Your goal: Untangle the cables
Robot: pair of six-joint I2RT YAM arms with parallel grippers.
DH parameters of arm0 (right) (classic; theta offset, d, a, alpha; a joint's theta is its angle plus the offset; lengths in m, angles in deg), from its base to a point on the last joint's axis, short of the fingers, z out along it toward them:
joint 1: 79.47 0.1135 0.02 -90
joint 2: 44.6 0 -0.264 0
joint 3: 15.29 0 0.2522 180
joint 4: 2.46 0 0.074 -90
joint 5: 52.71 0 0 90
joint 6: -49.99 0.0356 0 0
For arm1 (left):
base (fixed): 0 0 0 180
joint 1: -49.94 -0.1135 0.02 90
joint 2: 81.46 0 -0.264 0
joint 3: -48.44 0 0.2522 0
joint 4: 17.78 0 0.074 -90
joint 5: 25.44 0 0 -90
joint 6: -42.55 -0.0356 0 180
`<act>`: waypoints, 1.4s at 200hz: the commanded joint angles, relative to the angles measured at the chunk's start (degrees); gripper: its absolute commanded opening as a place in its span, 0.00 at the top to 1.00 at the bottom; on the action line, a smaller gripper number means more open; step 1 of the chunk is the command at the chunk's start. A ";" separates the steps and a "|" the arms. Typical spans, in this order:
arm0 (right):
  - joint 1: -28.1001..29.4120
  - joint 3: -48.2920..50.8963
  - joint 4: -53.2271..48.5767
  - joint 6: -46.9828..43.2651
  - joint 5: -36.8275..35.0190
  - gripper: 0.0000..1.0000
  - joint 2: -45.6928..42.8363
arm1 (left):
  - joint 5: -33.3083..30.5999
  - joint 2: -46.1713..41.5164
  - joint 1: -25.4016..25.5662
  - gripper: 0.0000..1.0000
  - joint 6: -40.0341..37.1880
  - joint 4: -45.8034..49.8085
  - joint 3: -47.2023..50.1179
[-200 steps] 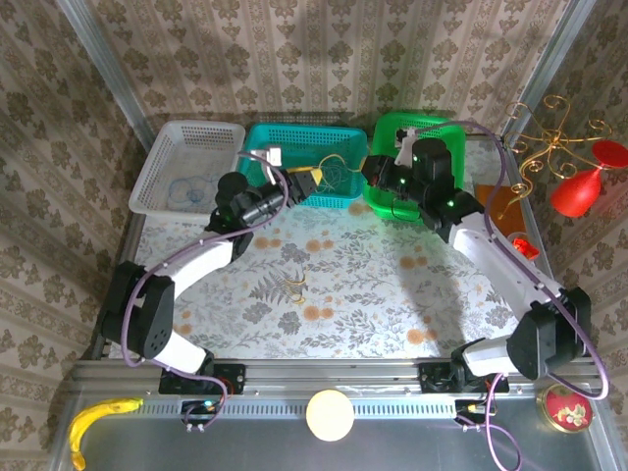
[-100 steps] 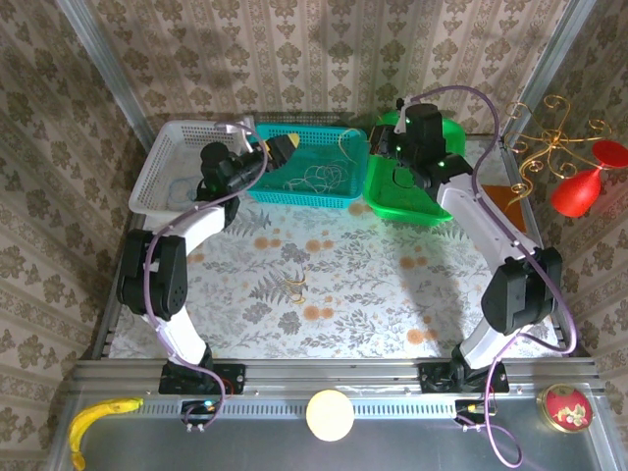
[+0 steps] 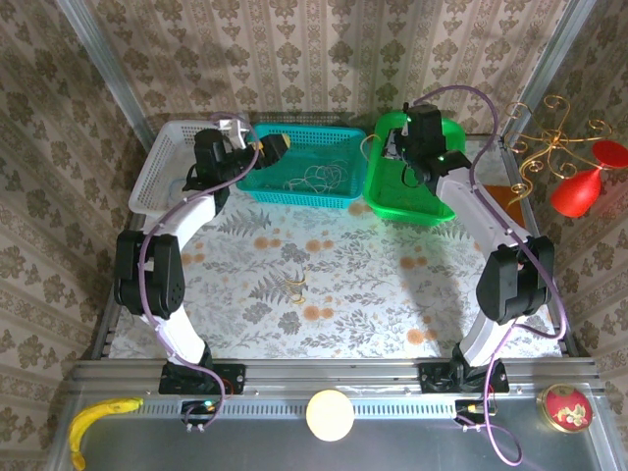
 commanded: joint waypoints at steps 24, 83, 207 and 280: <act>-0.21 -1.95 -6.36 -4.38 -11.51 1.00 4.42 | -4.82 -3.32 0.70 0.00 -7.31 12.96 -1.13; -0.47 -0.57 -7.90 -3.82 -14.54 1.00 9.92 | -8.42 -8.38 4.52 0.00 -12.45 21.41 0.70; 1.62 13.54 -6.89 1.64 3.70 0.47 -6.31 | -15.05 -22.22 7.15 0.00 -8.81 30.01 13.47; 20.44 24.48 -1.58 8.20 8.94 0.50 -7.26 | -17.96 -29.64 6.90 0.00 -6.17 30.61 25.61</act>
